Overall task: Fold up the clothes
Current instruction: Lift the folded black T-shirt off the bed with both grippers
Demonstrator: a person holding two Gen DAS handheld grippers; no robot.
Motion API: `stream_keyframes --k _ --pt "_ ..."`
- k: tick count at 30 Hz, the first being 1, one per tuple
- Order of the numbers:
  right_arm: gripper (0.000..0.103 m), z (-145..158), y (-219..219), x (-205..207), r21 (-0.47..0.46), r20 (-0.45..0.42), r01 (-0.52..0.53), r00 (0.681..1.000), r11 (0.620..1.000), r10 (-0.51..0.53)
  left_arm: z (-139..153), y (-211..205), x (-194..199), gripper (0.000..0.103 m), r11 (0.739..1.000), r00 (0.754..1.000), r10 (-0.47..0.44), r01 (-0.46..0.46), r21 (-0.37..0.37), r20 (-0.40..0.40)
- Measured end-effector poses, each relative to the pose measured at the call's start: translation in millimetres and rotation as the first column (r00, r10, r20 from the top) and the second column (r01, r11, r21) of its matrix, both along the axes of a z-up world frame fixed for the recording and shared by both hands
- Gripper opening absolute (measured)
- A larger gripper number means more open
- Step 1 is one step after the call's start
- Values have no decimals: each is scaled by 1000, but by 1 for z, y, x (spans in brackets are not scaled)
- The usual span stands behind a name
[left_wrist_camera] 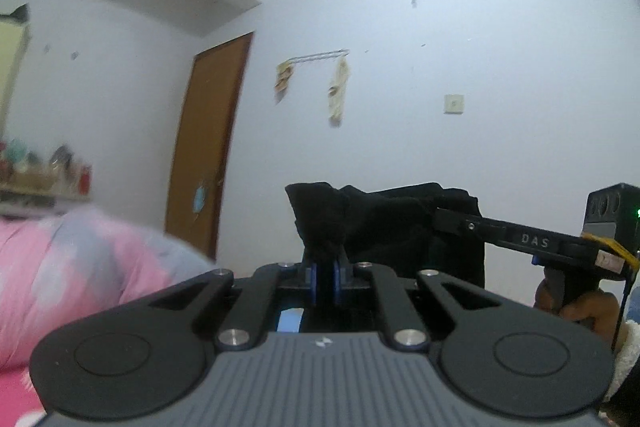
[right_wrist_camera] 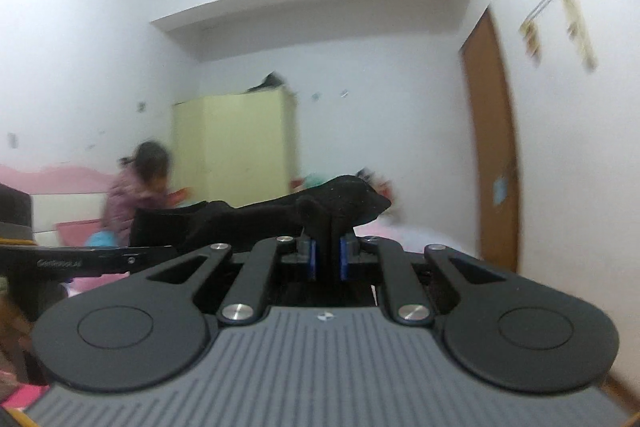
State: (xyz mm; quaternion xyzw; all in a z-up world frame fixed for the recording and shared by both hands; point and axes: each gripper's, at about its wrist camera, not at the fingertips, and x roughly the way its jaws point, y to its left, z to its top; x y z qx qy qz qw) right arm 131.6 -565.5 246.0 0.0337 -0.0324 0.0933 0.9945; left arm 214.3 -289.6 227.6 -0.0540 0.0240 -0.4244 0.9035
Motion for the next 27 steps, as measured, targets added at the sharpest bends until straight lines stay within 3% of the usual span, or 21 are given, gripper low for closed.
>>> stream_keyframes --k 3,8,14,22,27 --pt "8 26 -35 17 -26 29 76 997 997 -75 15 -42 20 8 999 999 -30 30 -18 18" --pt "8 33 -92 51 -8 46 149 988 989 -149 18 -102 53 8 997 997 -78 78 -17 15" --pt "8 14 -141 95 39 36 162 986 986 -163 -4 -133 93 8 997 997 -80 80 -5 -5" --pt "8 -13 -162 156 55 -12 157 988 986 -157 -23 -131 139 8 1000 999 -9 9 -2 -37" --pt "9 -28 -162 209 63 -104 124 988 990 -117 -39 -122 179 8 999 992 51 -51 3 -118"
